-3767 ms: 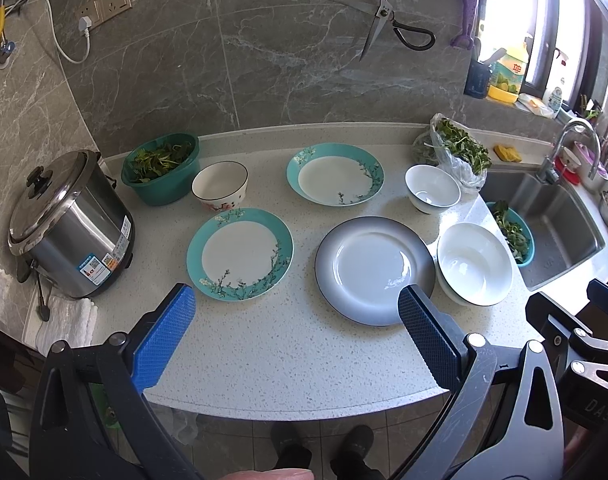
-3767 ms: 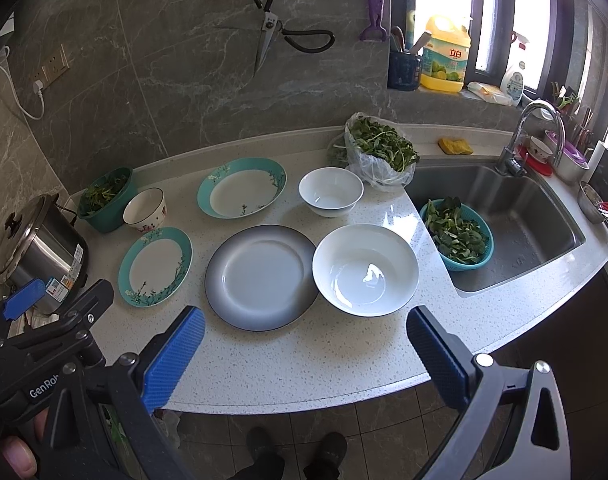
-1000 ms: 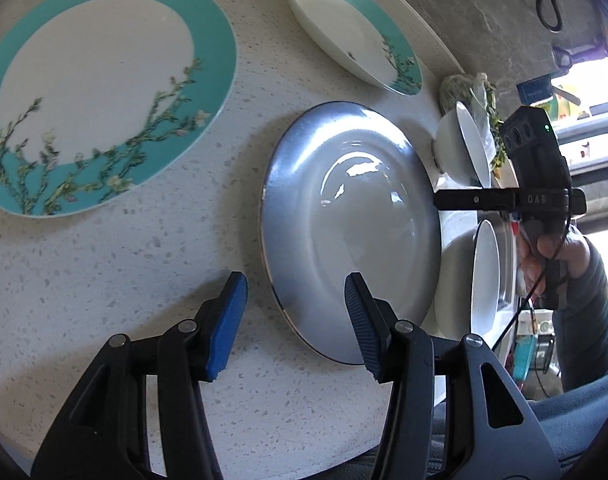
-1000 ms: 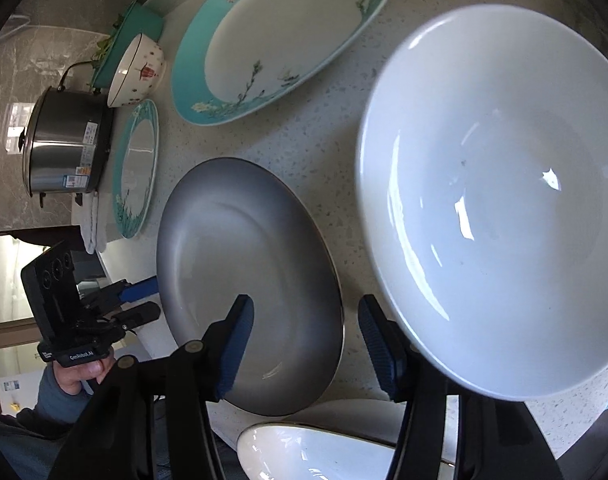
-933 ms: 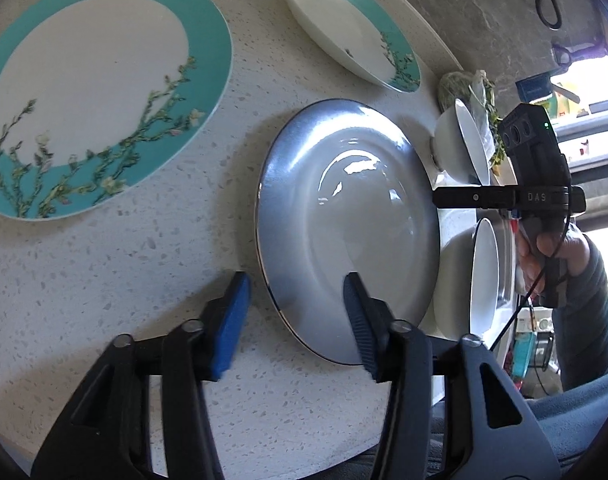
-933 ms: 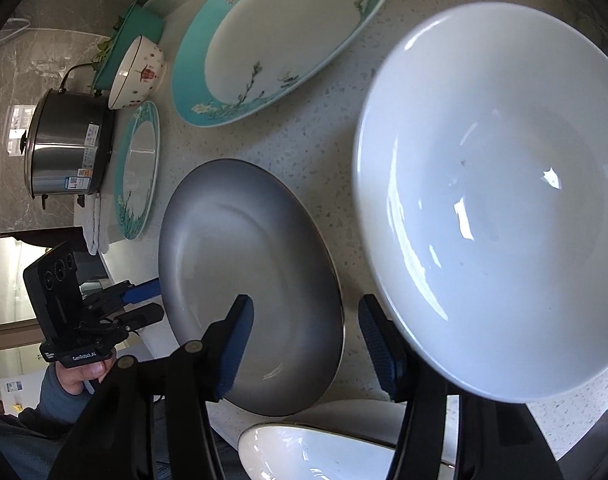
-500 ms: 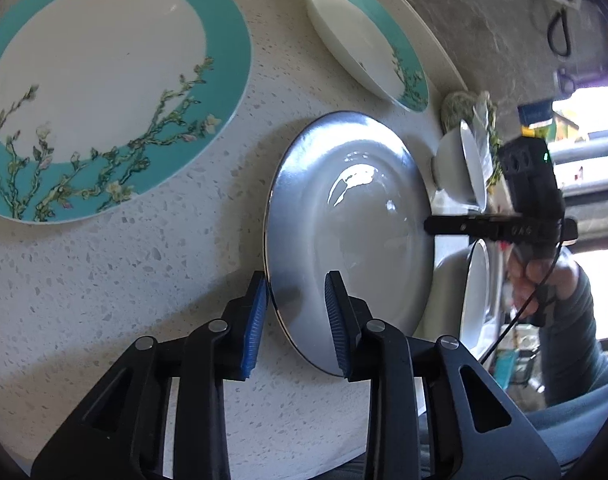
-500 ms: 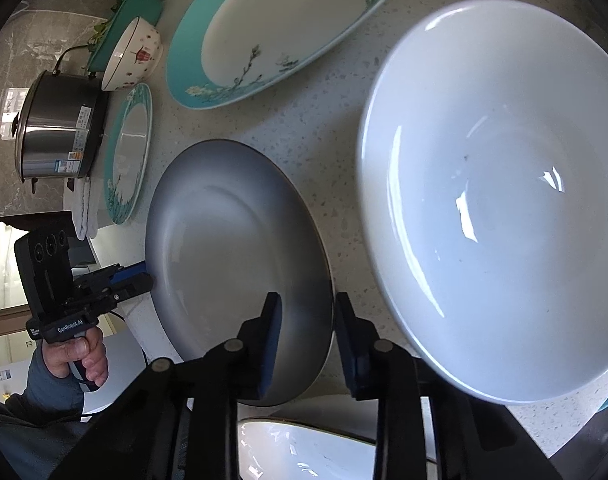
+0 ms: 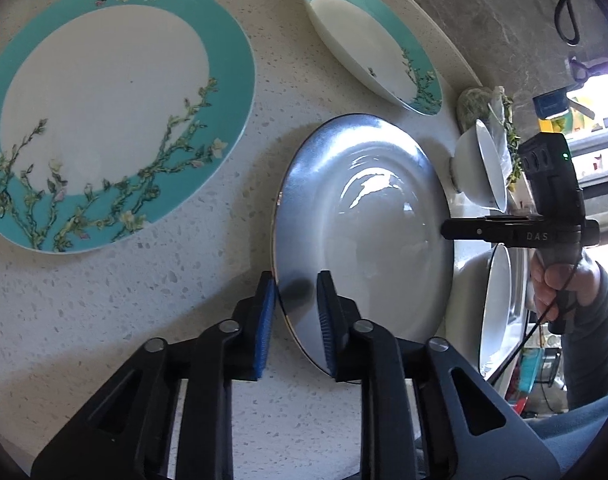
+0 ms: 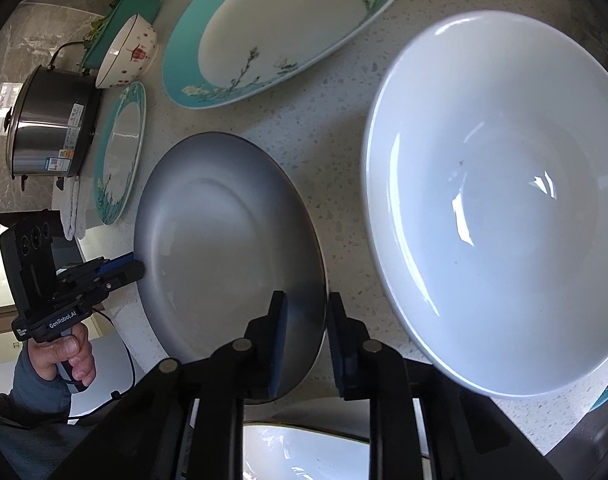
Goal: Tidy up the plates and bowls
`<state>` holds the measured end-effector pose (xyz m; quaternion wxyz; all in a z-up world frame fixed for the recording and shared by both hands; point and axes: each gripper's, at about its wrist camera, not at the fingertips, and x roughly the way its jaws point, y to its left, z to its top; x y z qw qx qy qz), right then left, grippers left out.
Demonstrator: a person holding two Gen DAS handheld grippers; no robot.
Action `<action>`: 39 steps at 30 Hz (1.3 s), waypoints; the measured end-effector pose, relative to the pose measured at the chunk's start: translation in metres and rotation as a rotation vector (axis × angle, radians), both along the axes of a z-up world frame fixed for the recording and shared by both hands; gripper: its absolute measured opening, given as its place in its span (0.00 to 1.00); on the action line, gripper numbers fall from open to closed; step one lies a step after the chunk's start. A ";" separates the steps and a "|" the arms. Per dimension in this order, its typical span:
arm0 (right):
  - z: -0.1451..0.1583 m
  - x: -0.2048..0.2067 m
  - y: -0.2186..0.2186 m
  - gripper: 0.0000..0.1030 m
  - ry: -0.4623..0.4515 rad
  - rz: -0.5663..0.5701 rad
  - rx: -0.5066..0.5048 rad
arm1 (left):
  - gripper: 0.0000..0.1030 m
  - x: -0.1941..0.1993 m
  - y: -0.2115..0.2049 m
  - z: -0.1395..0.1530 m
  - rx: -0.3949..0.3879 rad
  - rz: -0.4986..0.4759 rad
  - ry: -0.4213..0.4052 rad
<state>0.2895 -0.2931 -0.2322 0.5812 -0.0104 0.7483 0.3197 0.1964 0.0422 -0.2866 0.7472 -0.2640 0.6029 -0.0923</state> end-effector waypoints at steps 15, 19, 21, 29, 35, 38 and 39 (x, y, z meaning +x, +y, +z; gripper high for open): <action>0.005 -0.006 0.001 0.21 -0.011 -0.010 0.010 | 0.14 0.000 0.003 0.009 0.022 0.020 -0.008; 0.009 -0.010 0.005 0.21 -0.013 -0.008 0.013 | 0.13 -0.005 0.009 0.014 0.023 0.026 -0.002; 0.010 -0.013 0.007 0.21 -0.008 -0.009 0.015 | 0.13 -0.008 0.012 0.018 0.024 0.030 0.000; 0.028 -0.029 0.030 0.21 -0.009 0.003 0.031 | 0.14 -0.029 0.031 0.038 0.025 0.046 0.007; 0.037 -0.042 0.051 0.21 -0.009 0.018 0.029 | 0.14 -0.046 0.047 0.048 0.025 0.047 0.013; 0.038 -0.052 0.062 0.21 -0.005 0.022 0.026 | 0.14 -0.056 0.056 0.048 0.024 0.038 0.024; 0.038 -0.055 0.063 0.21 -0.002 0.022 0.024 | 0.14 -0.060 0.059 0.047 0.023 0.033 0.032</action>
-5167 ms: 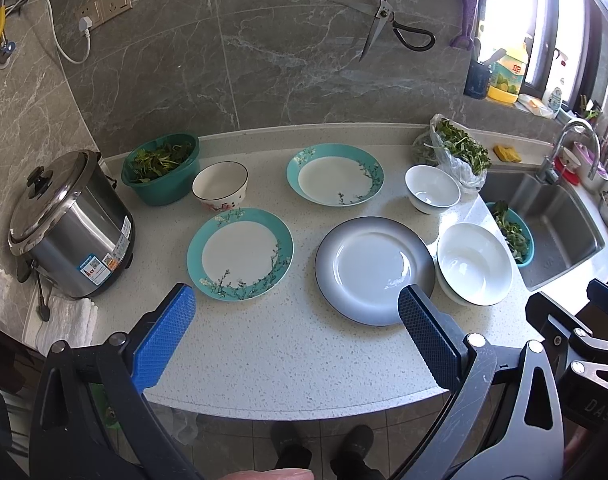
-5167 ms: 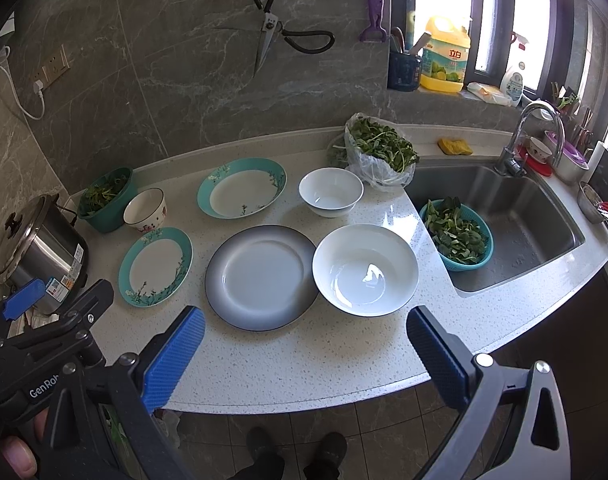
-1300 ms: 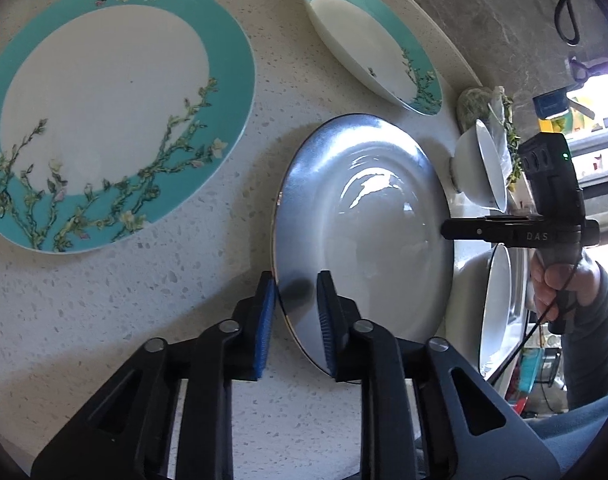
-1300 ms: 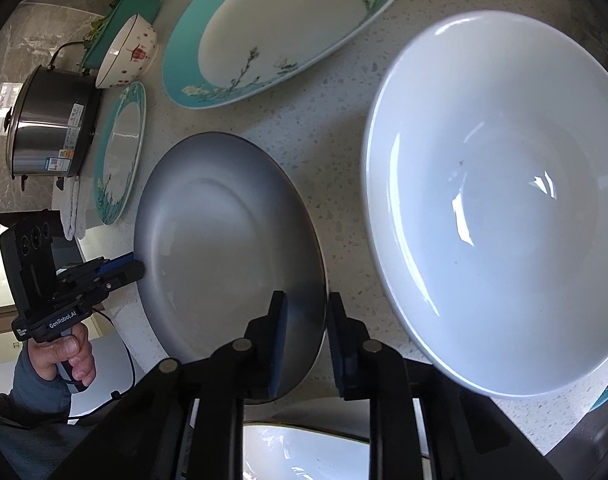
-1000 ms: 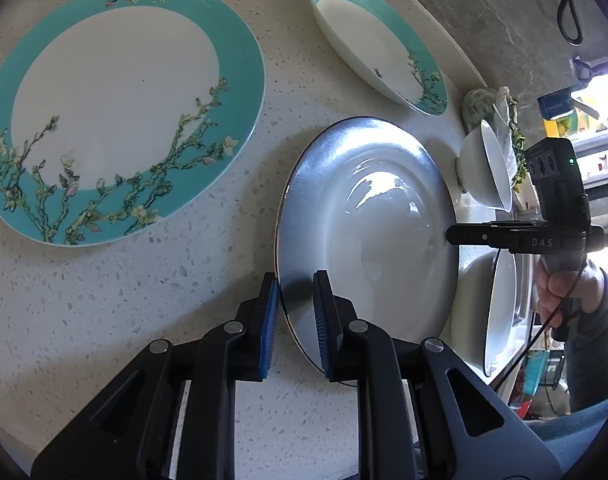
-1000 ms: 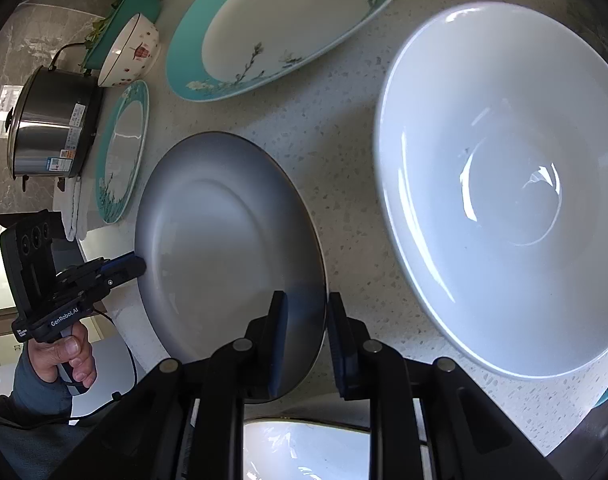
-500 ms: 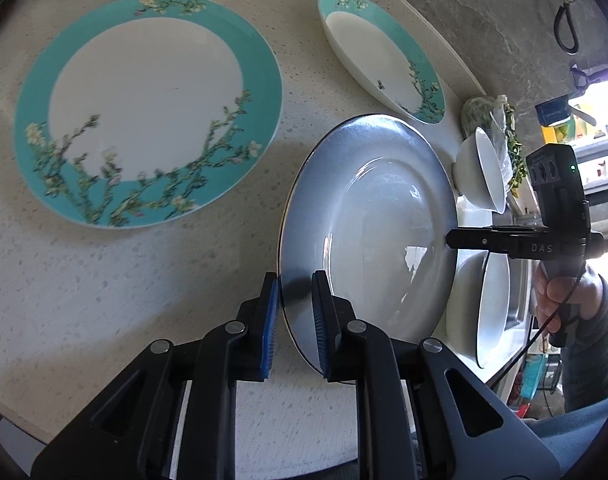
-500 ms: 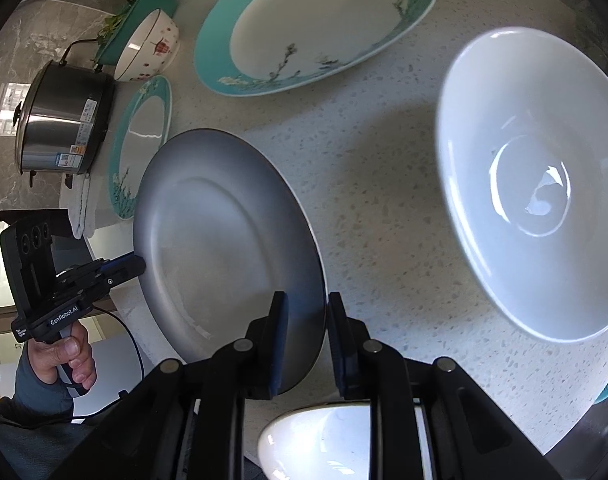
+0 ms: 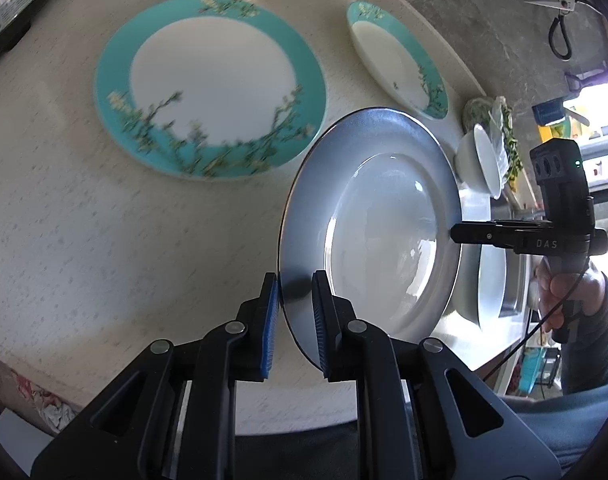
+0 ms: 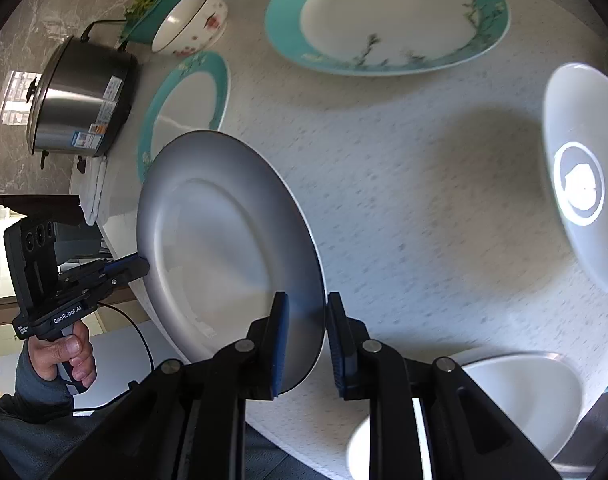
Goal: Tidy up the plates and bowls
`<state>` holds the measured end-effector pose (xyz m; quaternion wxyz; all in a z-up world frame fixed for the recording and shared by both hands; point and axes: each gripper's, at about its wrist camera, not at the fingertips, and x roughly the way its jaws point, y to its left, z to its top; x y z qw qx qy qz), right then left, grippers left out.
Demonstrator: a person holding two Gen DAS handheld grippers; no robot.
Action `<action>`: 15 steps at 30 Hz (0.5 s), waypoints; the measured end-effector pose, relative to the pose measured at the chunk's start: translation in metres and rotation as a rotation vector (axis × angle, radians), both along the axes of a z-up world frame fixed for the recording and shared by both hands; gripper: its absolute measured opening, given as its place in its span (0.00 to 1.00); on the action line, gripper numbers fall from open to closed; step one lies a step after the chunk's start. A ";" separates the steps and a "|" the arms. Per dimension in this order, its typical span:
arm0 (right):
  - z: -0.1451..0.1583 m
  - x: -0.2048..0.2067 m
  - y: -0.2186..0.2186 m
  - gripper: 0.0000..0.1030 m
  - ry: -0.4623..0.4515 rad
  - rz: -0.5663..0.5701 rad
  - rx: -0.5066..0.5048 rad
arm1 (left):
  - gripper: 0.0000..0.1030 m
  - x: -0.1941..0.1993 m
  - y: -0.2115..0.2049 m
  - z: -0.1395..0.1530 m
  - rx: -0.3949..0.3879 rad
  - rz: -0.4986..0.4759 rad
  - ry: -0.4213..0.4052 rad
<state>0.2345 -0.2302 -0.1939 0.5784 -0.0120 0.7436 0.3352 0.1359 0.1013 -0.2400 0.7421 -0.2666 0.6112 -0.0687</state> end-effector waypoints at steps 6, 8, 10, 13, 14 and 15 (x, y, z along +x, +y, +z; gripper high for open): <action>-0.006 -0.024 0.011 0.21 0.022 -0.022 -0.025 | 0.14 -0.021 0.013 -0.015 -0.006 -0.034 0.038; -0.008 -0.032 0.014 0.21 0.024 -0.025 -0.041 | 0.14 -0.025 0.015 -0.019 -0.004 -0.050 0.042; -0.012 -0.038 0.017 0.21 0.028 -0.033 -0.058 | 0.15 -0.027 0.018 -0.024 -0.001 -0.069 0.046; -0.019 -0.046 0.017 0.21 0.034 -0.050 -0.078 | 0.15 -0.030 0.021 -0.033 -0.003 -0.093 0.056; -0.021 -0.047 0.017 0.21 0.035 -0.058 -0.083 | 0.15 -0.030 0.020 -0.036 -0.002 -0.101 0.060; -0.023 -0.049 0.017 0.21 0.035 -0.064 -0.089 | 0.15 -0.031 0.021 -0.038 -0.002 -0.108 0.061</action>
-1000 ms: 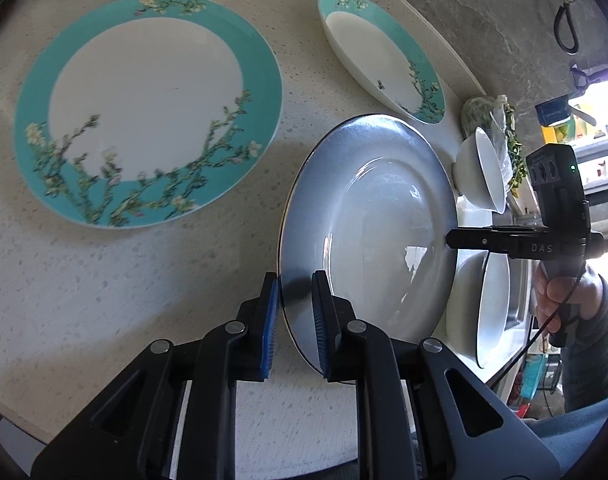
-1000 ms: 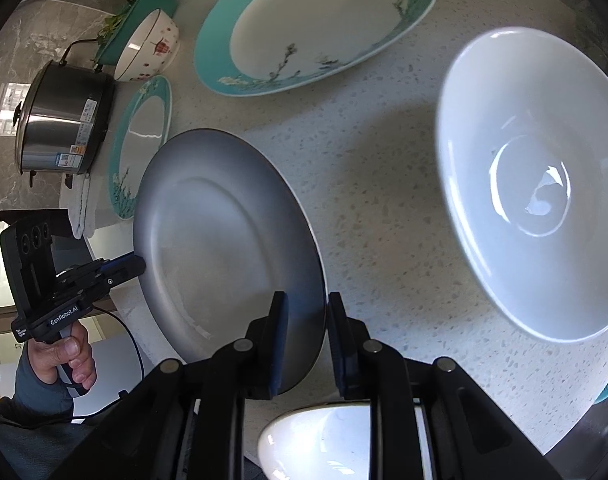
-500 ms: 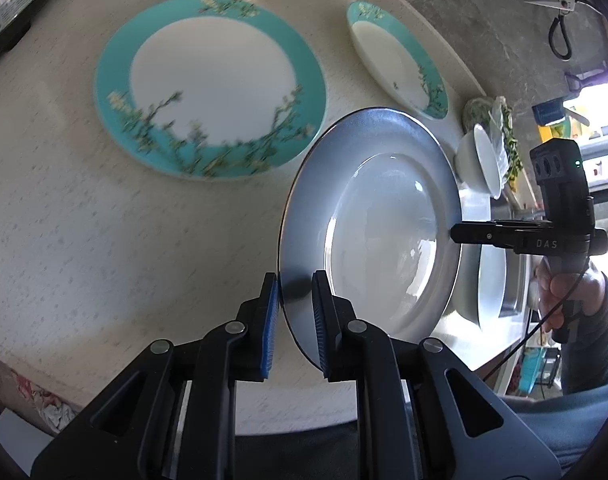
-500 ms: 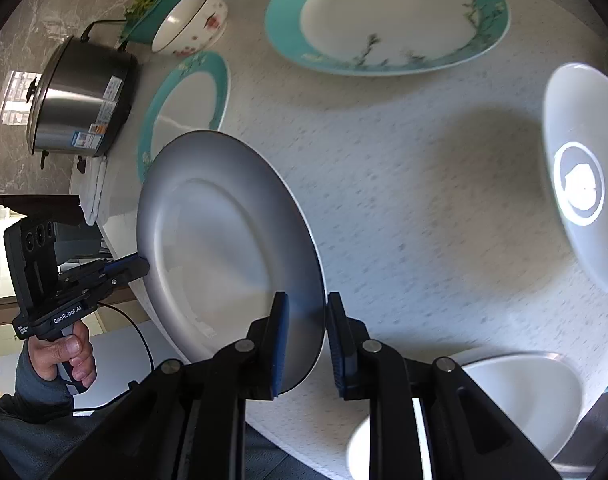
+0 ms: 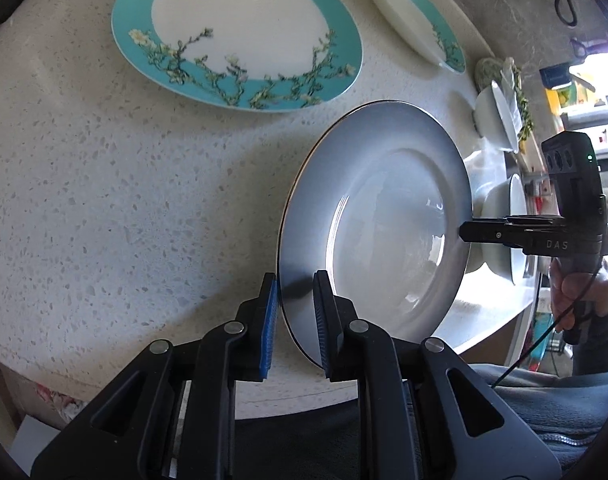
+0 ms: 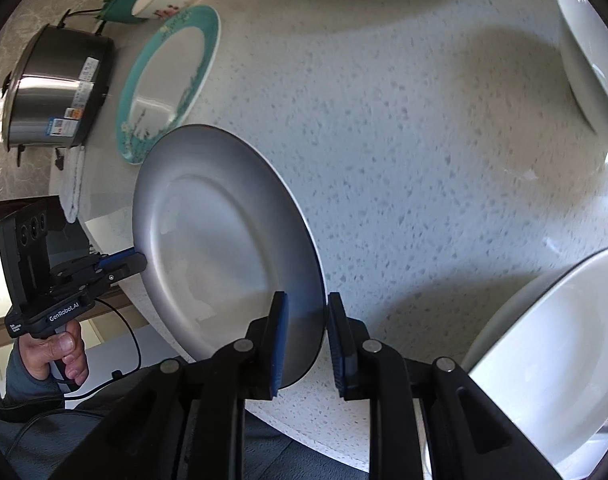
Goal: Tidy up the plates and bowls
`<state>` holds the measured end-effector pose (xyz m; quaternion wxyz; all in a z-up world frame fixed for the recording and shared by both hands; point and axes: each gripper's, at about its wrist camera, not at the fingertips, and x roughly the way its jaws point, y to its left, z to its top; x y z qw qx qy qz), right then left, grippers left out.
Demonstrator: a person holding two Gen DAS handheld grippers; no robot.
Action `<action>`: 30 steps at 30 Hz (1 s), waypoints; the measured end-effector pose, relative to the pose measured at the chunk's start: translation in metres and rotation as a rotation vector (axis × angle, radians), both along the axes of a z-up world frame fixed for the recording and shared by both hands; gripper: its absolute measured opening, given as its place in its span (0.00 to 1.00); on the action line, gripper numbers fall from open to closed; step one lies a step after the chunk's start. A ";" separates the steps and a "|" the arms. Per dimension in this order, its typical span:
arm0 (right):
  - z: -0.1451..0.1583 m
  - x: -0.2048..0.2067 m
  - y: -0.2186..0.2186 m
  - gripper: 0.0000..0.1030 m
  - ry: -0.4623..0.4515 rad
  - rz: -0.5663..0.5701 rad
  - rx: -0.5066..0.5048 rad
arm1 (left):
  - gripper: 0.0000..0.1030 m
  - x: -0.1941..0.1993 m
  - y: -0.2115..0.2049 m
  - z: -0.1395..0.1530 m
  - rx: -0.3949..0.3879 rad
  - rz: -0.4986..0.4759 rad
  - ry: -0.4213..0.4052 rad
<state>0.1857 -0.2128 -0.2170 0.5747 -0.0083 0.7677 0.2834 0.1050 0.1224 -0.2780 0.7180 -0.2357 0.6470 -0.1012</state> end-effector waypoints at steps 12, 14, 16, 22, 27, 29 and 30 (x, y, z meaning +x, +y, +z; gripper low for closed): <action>-0.005 -0.012 0.013 0.29 -0.067 -0.013 -0.071 | 0.16 0.020 -0.003 -0.004 0.018 -0.029 -0.024; -0.004 -0.013 0.017 0.30 -0.089 -0.008 -0.083 | 0.19 0.021 -0.001 -0.003 0.019 -0.017 -0.032; -0.002 -0.016 0.023 0.30 -0.113 0.000 -0.101 | 0.20 0.020 0.001 -0.003 0.014 -0.011 -0.035; 0.020 -0.025 0.027 0.30 -0.198 -0.002 -0.125 | 0.24 0.014 0.008 0.011 0.026 0.003 -0.071; 0.053 -0.023 0.021 0.57 -0.280 -0.032 -0.089 | 0.68 0.012 0.027 0.042 0.070 0.087 -0.164; 0.071 -0.014 0.017 0.66 -0.316 -0.075 -0.023 | 0.72 0.011 0.038 0.056 0.070 0.126 -0.184; 0.081 -0.008 0.015 0.67 -0.328 -0.113 0.037 | 0.75 0.010 0.045 0.063 0.058 0.156 -0.197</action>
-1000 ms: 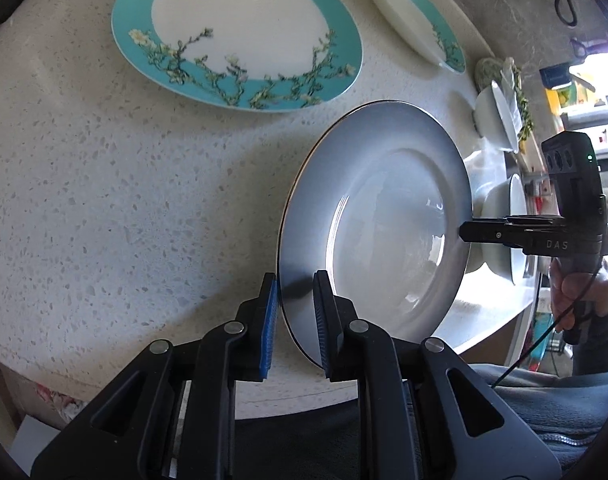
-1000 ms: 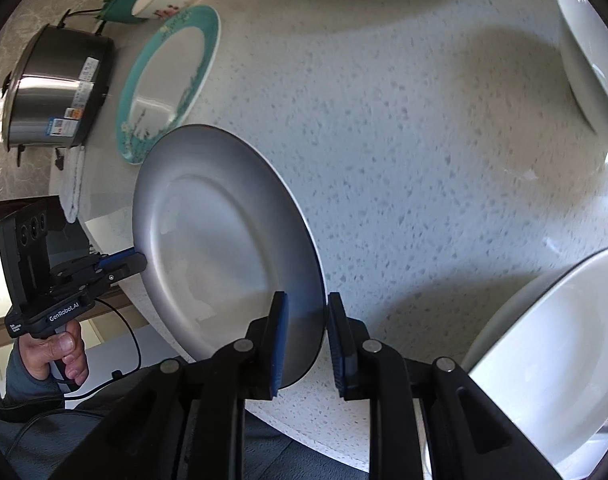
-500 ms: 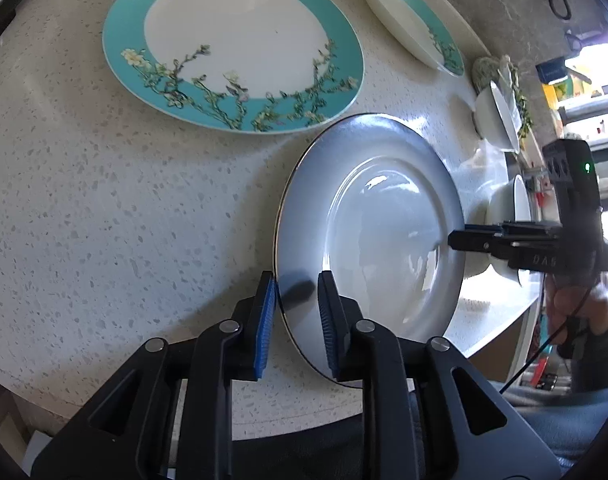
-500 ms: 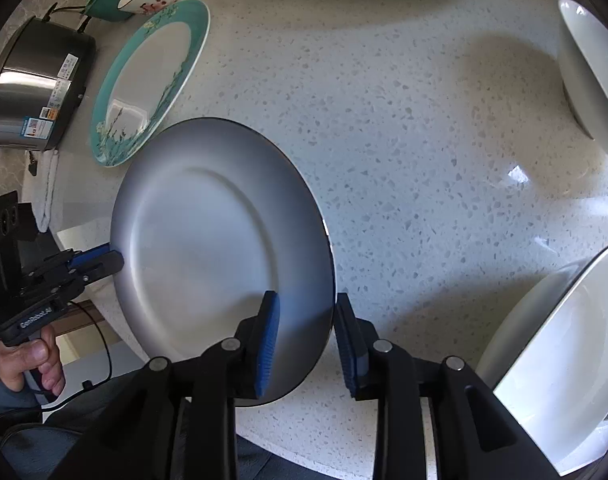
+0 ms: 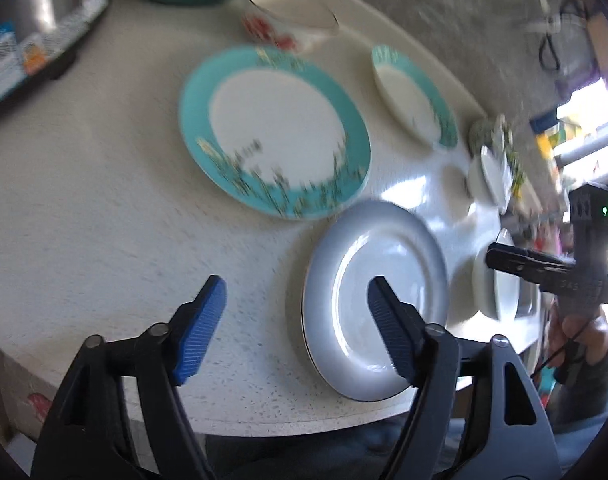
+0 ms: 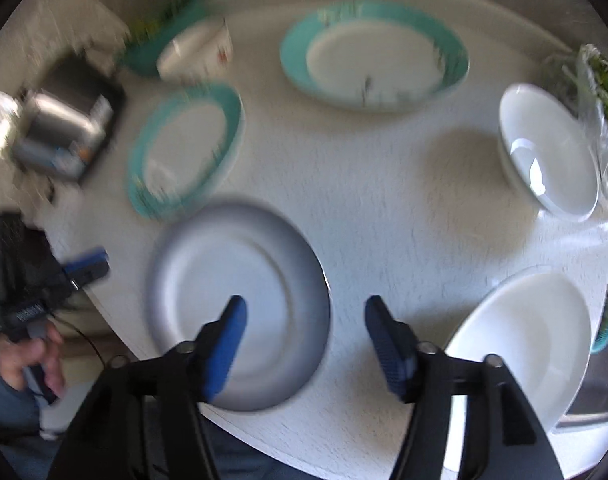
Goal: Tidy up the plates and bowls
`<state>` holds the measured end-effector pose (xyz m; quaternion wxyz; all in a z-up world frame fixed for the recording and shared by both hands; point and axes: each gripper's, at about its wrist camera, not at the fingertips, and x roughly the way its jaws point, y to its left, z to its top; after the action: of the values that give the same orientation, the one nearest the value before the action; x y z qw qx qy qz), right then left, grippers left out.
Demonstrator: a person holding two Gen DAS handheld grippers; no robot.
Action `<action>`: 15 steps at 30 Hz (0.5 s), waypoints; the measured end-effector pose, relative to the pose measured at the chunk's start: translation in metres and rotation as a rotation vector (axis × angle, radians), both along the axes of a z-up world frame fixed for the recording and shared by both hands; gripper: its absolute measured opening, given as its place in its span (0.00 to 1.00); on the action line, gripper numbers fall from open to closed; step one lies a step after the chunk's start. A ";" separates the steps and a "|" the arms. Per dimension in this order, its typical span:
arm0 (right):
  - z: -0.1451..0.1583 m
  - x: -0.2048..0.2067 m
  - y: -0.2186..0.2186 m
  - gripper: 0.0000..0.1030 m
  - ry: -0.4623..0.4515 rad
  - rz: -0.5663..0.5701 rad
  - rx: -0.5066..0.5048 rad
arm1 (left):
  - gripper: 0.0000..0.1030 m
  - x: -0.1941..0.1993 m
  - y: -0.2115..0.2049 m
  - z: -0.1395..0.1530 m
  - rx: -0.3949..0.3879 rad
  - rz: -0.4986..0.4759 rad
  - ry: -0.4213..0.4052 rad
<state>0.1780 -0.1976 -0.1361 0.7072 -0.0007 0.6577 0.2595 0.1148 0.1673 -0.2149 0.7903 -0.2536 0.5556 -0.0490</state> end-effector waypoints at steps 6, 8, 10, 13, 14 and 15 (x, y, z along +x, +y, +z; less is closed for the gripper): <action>0.016 0.046 0.000 0.69 0.020 -0.160 0.402 | 0.97 0.021 0.041 0.030 -0.011 0.054 -0.145; 0.015 0.056 0.013 0.70 0.018 -0.161 0.442 | 0.98 0.034 0.048 0.030 -0.006 0.033 -0.177; 0.008 0.058 0.029 0.70 0.038 -0.148 0.481 | 0.99 0.050 0.059 0.024 0.002 0.003 -0.173; -0.015 0.066 0.063 0.69 0.074 -0.140 0.464 | 0.99 0.079 0.072 0.006 -0.062 -0.050 -0.110; -0.024 0.067 0.074 0.69 0.072 -0.145 0.440 | 0.99 0.086 0.078 -0.002 -0.072 -0.066 -0.087; -0.031 0.069 0.078 0.69 0.076 -0.158 0.418 | 0.99 0.094 0.083 -0.010 -0.064 -0.081 -0.059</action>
<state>0.2472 -0.1195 -0.1668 0.6848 0.2072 0.6137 0.3339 0.2087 0.2505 -0.2252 0.7951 -0.2543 0.5403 -0.1060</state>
